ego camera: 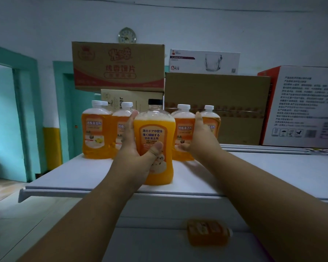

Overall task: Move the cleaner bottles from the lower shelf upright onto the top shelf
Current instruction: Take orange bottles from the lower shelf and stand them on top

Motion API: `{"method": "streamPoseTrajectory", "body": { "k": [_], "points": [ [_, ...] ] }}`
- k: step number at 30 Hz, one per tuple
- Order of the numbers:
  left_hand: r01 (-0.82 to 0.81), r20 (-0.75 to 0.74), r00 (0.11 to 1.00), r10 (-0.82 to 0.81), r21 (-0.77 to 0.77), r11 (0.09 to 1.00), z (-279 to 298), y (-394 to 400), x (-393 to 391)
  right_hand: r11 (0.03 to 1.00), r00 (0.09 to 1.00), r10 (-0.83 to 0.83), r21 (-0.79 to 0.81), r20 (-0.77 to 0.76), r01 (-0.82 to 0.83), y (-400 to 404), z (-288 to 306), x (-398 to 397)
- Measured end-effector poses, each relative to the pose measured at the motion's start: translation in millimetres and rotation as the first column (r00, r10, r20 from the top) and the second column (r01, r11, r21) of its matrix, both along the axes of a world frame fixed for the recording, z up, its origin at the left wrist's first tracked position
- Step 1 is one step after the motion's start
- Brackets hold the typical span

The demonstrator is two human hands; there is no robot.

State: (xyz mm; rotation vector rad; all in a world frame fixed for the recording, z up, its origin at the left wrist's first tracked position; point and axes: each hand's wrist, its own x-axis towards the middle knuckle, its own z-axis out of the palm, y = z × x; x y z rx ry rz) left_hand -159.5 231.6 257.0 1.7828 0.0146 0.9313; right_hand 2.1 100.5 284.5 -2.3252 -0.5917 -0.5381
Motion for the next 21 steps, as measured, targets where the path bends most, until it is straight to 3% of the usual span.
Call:
{"method": "streamPoseTrajectory", "body": {
  "k": [3,5,8,11,13,18,21],
  "points": [
    [0.016,0.011,1.0,-0.017,0.018,1.0,-2,1,0,1.0,1.0,0.004,0.023,0.004,-0.004,-3,2,-8],
    [0.035,0.005,0.999,-0.035,0.045,0.998,-3,4,0,0.994,0.994,-0.004,0.105,0.108,-0.007,-10,7,-19],
    [0.029,-0.016,0.999,-0.028,0.092,0.995,-1,0,-2,0.913,0.963,0.248,0.308,0.1,-0.267,-27,13,-49],
    [0.066,-0.003,0.998,-0.066,0.129,0.989,1,-19,-3,0.811,0.865,0.501,0.359,-0.017,-0.462,-46,11,-83],
    [0.122,0.012,0.992,-0.127,0.186,0.975,0,-44,-3,0.749,0.818,0.575,0.4,0.002,-0.527,-64,9,-98],
    [0.368,0.008,0.923,-0.385,0.277,0.888,4,-132,1,0.74,0.871,0.45,0.462,0.2,-0.488,-160,4,-113],
    [0.396,-0.089,0.914,-0.395,0.405,0.824,12,-197,7,0.775,0.905,0.315,0.473,0.287,-0.42,-247,6,-126]
  ]
}}
